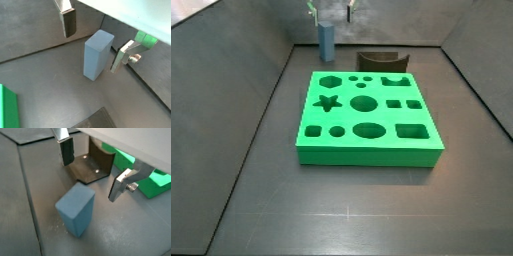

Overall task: Pick up the rectangle object. Move up. Move to above the board. Insert the rectangle object.
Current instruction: Pick up the rectangle object.

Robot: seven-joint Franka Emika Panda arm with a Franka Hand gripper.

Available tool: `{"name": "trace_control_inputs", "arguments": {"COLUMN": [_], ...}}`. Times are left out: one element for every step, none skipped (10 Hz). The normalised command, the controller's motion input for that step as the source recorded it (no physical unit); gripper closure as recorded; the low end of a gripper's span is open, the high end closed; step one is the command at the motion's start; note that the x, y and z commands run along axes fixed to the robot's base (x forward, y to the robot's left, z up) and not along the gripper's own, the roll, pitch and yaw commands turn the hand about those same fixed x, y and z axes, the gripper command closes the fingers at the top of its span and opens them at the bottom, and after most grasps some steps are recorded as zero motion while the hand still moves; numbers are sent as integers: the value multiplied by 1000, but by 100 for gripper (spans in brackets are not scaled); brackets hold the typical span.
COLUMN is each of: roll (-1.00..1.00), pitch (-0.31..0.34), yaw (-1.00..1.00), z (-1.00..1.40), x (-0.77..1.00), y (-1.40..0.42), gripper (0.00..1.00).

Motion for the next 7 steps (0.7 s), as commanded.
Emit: {"name": "trace_control_inputs", "arguments": {"roll": [46, 49, 46, 89, 106, 94, 96], "pitch": [-79, -84, -103, -100, -99, -117, -127], "yaw": [283, 274, 251, 174, 166, 149, 140], "z": [-254, -254, -274, -320, -349, -369, -437], "x": [-117, -177, -271, -294, -294, -329, -280], "y": [103, 106, 140, 169, 154, 126, 114], "gripper": [0, 0, 0, 0, 0, 0, 0]}}
